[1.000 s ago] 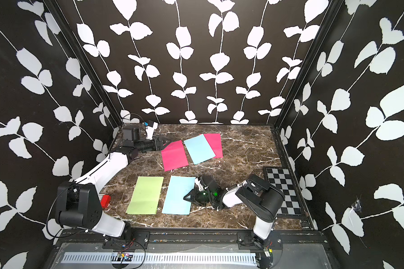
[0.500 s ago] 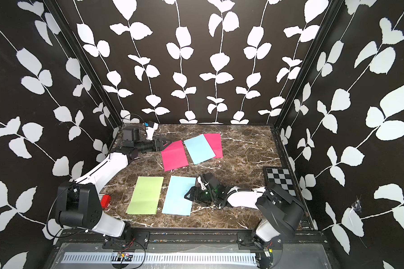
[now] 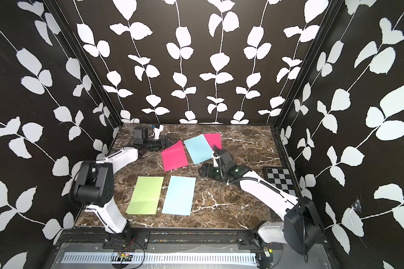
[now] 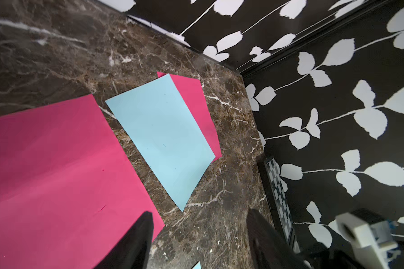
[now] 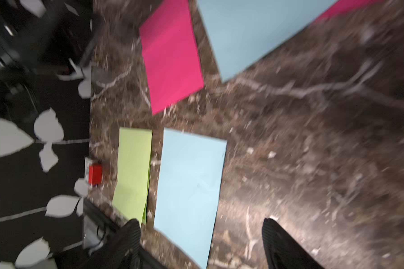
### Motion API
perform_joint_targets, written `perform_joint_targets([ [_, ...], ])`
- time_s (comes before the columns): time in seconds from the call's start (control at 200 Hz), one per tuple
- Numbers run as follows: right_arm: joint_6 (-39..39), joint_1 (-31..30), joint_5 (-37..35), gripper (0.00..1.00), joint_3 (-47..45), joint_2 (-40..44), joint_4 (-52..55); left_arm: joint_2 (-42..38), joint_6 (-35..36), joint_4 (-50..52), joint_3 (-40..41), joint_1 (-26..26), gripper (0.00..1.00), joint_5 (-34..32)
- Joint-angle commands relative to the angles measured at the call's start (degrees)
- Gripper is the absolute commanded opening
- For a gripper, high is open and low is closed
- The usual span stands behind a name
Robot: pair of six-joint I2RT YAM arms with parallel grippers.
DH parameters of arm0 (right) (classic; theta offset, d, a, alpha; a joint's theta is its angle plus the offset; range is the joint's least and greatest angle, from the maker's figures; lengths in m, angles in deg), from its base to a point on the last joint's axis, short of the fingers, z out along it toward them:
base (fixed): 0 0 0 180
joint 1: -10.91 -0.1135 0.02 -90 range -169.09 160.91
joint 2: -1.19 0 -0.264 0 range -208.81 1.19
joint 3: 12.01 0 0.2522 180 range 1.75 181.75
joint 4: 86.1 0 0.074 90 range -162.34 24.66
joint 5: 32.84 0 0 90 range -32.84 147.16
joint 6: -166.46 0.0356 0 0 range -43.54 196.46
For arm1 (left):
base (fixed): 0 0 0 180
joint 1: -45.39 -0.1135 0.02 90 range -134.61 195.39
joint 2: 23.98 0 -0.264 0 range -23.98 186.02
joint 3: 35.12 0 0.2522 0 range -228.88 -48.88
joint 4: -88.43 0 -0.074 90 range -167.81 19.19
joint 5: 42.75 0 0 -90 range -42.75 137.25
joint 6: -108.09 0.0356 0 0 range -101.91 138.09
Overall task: Sort the scattered colored papers by color
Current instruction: Place the colored paper at the center of the board, then pick up the colored paper from the center of the board.
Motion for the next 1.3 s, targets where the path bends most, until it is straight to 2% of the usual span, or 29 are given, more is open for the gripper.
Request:
perform_joint_targets([
  [0.0,-6.0,4.6,0.6,0.82,5.9,-7.0,-0.8,3.9,-4.1,-1.7,-4.6,2.8,0.64,0.5],
  [0.175,-9.3,9.2,6.1,0.81,18.4,-22.4,-3.4,12.0,-6.0,-0.5,-12.1,6.8,0.61,-1.1],
  [0.295,-11.0,11.6,7.9,0.8,26.2,-29.6,-4.2,17.1,-8.0,0.2,-16.3,7.9,0.57,-2.1],
  [0.52,-10.5,16.6,12.2,0.81,33.9,-36.2,-7.6,24.0,-11.0,-0.2,-20.8,8.1,0.55,-2.9],
  [0.76,-11.1,18.6,17.6,0.81,44.1,-46.0,-6.1,26.3,-11.7,-0.1,-21.6,8.2,0.55,-3.7],
  [1.295,-11.4,20.6,23.0,0.82,52.4,-58.0,-5.5,28.8,-9.9,4.0,-24.3,8.2,0.55,-3.1],
])
